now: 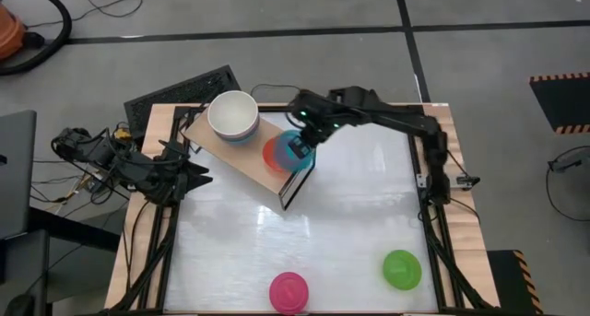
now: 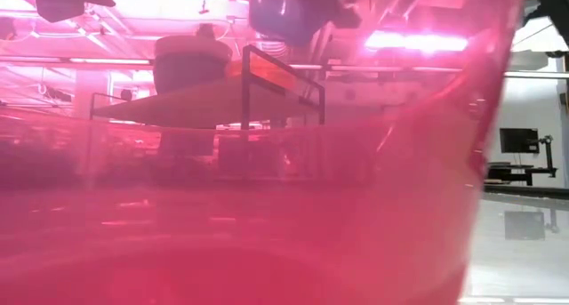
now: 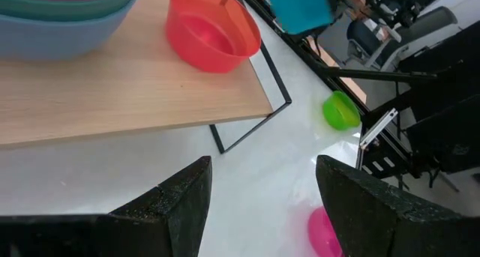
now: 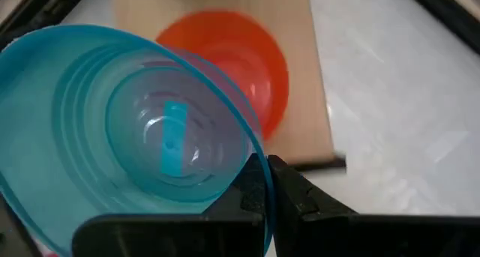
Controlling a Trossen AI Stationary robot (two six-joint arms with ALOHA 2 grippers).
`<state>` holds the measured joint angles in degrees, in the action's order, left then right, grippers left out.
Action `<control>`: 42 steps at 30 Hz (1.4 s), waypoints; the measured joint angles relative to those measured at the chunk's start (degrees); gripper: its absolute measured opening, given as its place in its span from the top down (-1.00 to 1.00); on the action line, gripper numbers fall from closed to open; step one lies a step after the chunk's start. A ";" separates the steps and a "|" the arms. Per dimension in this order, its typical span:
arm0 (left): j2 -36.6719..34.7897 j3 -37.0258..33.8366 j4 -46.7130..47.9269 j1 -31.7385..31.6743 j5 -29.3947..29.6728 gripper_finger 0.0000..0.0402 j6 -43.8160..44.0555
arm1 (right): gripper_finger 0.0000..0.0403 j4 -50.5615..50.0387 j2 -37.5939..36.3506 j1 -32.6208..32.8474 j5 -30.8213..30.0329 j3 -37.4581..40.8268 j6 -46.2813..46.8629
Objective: Place and stack bowls onto a shelf
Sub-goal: Stack the blue transparent bowl on top of the orange transparent bowl on the shelf, then stack the green transparent bowl on top of the blue transparent bowl on the shelf
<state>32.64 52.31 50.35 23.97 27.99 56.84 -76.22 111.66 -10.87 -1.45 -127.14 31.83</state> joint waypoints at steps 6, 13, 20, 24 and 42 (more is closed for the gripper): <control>-0.01 0.00 -0.04 0.00 0.72 -0.13 0.90 | 0.89 -0.17 6.73 -1.38 0.00 -7.24 -3.14; 0.00 0.00 -0.05 0.00 1.51 -0.13 1.00 | 0.89 -0.81 10.39 -3.08 0.00 -7.73 -4.28; 0.00 0.00 -0.04 0.01 1.84 -0.13 1.05 | 0.89 -0.93 11.49 -4.73 -0.11 -7.73 -6.25; 0.00 0.00 -0.01 0.00 1.84 -0.13 1.06 | 0.87 -1.06 11.49 -5.07 0.02 -7.73 -6.38; -0.02 0.00 0.37 0.00 2.27 -0.13 0.85 | 0.34 -1.15 4.73 -4.93 2.25 -7.79 -6.39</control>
<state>32.62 52.31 50.72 23.97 30.26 57.69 -77.36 116.40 -15.80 0.80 -134.93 25.44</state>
